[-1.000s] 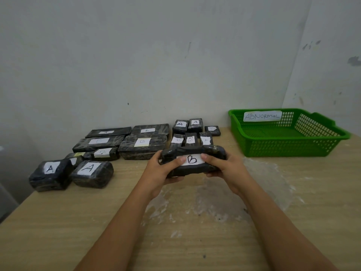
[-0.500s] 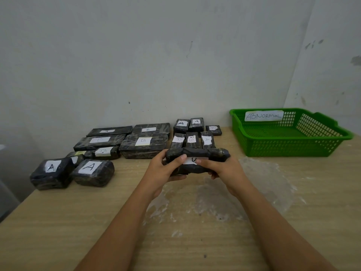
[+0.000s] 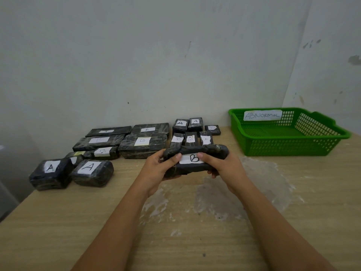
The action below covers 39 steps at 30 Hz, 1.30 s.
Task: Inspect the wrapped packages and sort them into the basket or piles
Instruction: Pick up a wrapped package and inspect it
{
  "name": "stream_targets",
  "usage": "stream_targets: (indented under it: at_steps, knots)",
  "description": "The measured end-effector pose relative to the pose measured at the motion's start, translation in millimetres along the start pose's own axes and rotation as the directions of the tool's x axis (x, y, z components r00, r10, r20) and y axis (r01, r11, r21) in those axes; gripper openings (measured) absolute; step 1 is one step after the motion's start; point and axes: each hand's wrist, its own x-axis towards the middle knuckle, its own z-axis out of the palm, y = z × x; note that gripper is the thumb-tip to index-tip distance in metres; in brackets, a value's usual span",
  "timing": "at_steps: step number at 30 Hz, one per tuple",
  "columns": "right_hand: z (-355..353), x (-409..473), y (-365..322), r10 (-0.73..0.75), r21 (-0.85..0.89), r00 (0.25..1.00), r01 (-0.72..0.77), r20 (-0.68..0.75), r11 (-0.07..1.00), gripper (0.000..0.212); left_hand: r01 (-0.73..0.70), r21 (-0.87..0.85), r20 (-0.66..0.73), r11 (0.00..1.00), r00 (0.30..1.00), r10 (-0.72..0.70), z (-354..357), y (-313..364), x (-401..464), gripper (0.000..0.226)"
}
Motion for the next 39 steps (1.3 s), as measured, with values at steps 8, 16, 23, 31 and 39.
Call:
stream_targets:
  at_steps: [8, 16, 23, 31, 39]
  knots:
    - [-1.2, 2.1, 2.2, 0.015, -0.057, 0.997, -0.011, 0.072, 0.998, 0.045, 0.054, -0.037, -0.035, 0.998, 0.998, -0.055, -3.8, -2.8, 5.1, 0.028]
    - [-1.2, 5.0, 6.9, 0.009, -0.057, 1.0, -0.008, 0.023, 0.998, 0.045, 0.075, -0.029, -0.032, 0.997, 0.997, -0.076, -2.7, -2.6, 5.8, 0.025]
    - [-1.7, 3.6, 3.0, 0.033, -0.016, 0.996, -0.032, 0.088, 0.999, 0.039, 0.05, -0.02, -0.035, 0.999, 0.998, -0.051, -4.9, -1.3, 4.7, 0.03]
    - [-4.5, 2.4, -0.3, 0.098, 0.08, 0.992, -0.104, 0.079, 0.991, 0.05, -0.001, -0.001, 0.078, 1.0, 0.997, 0.001, -6.4, 3.0, -1.9, 0.078]
    - [-9.3, -3.0, -8.6, -0.03, 0.041, 0.992, 0.025, 0.125, 0.999, 0.081, -0.062, -0.007, 0.001, 0.998, 0.998, 0.062, -8.1, 6.1, -0.9, 0.062]
